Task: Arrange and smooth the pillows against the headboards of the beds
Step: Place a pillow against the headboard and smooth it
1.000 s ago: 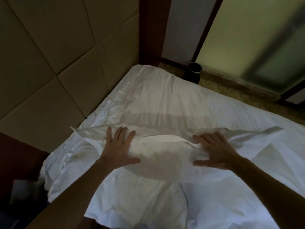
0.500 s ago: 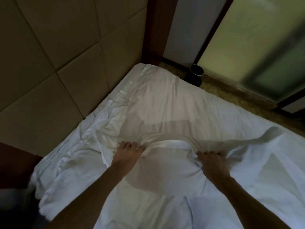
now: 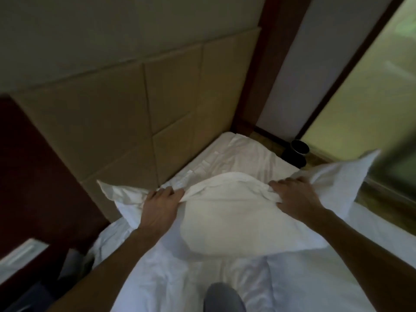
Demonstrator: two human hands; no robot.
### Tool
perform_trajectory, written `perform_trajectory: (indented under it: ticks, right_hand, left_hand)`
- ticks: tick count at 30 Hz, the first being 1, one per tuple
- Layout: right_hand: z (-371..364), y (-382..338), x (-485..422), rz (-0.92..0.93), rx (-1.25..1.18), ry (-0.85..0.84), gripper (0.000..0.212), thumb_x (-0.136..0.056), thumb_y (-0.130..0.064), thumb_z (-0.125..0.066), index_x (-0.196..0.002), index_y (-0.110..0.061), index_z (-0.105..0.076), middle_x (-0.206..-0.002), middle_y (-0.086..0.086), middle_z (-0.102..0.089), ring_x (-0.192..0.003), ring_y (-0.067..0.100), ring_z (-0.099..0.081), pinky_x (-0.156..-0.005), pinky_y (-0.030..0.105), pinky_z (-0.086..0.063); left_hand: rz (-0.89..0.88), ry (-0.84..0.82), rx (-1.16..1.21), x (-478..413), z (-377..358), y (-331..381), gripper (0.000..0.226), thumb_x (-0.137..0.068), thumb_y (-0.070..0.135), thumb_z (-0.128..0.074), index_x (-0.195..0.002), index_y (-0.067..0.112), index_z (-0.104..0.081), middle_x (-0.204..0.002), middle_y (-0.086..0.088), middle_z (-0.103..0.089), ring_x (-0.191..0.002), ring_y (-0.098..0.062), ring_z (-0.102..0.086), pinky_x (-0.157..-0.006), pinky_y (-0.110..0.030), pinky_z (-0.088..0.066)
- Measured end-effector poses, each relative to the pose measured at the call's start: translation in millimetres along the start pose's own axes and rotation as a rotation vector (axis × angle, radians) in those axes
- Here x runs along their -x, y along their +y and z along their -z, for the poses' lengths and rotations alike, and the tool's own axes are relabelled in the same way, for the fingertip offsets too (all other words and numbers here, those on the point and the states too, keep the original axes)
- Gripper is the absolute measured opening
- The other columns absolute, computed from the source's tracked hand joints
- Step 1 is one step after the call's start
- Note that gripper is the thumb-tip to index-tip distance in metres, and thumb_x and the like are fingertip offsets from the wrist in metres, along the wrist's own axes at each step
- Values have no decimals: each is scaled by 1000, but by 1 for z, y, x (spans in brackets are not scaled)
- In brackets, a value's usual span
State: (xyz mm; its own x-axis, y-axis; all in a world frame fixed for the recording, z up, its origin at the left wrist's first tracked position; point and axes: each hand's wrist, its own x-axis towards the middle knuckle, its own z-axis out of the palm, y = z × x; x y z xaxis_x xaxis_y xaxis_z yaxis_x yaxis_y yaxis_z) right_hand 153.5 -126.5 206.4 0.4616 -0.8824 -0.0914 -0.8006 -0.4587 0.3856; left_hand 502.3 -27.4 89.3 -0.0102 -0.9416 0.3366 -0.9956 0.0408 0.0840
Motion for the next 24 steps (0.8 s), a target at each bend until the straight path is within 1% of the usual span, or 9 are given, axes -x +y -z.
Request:
perform_trajectory:
  ticks: [5, 8, 11, 13, 14, 16, 19, 21, 24]
  right_hand:
    - [36, -29, -86, 174, 35, 54, 40, -84, -40, -64, -122, -32, -55, -105, -6, -69, -97, 19, -65, -87, 35, -42]
    - [35, -46, -137, 272, 31, 87, 43, -85, -39, -64, -127, -33, -56, -109, -5, -70, -99, 19, -66, -89, 35, -43]
    - [19, -60, -188, 348, 32, 68, 46, -86, -39, -64, -131, -33, -55, -113, -6, -69, -101, 18, -64, -91, 35, -42]
    - [-1, -66, -218, 403, 19, 48, 45, -86, -37, -65, -129, -33, -55, -110, -6, -70, -100, 18, -64, -90, 35, -43]
    - [-12, -67, -229, 422, 11, 35, 43, -85, -35, -65, -128, -33, -56, -109, -5, -70, -100, 19, -64, -90, 34, -43]
    - [-37, -63, -252, 438, -7, -7, 43, -85, -34, -65, -127, -33, -55, -110, -4, -69, -101, 19, -64, -90, 34, -42]
    - [-77, -43, -281, 452, -43, -62, 46, -86, -35, -66, -130, -32, -54, -114, -4, -68, -105, 20, -63, -92, 34, -41]
    - [-102, -28, -300, 460, -63, -87, 46, -84, -37, -67, -128, -32, -55, -115, -4, -68, -106, 20, -62, -93, 36, -42]
    - [-131, -10, -335, 449, -126, -78, 45, -83, -40, -67, -126, -33, -58, -114, -5, -69, -106, 19, -63, -95, 37, -42]
  left_hand:
    - [223, -24, -31, 18, 16, -37, 23, -81, 19, -60, -101, 27, -65, -77, 0, -65, -66, -28, -64, -66, -35, -49]
    - [310, -51, -53, 18, 7, -54, 26, -81, 16, -62, -104, 27, -63, -77, 1, -65, -63, -27, -63, -66, -36, -49]
    - [402, -101, -64, 13, -11, -66, 28, -80, 13, -67, -104, 25, -64, -76, 1, -63, -60, -28, -62, -63, -36, -47]
    - [432, -121, -70, 8, -32, -68, 17, -87, 27, -62, -105, 25, -65, -79, 0, -64, -63, -28, -64, -63, -37, -50]
    - [445, -146, -67, 7, -43, -68, 23, -92, 40, -53, -106, 26, -65, -83, 1, -65, -68, -27, -66, -66, -38, -51]
    - [447, -230, -62, 0, -64, -65, 45, -94, 61, -38, -110, 29, -66, -92, 1, -68, -80, -25, -67, -74, -40, -52]
    - [407, -306, -120, -22, -89, -60, 59, -86, 79, -44, -116, 32, -63, -102, 3, -68, -89, -22, -66, -85, -42, -51]
    - [349, -304, -149, -52, -99, -54, 54, -89, 71, -42, -112, 29, -67, -97, 2, -71, -83, -23, -68, -80, -41, -52]
    - [277, -239, -201, -104, -111, -44, 45, -90, 49, -39, -97, 23, -75, -77, -1, -72, -59, -26, -67, -56, -32, -53]
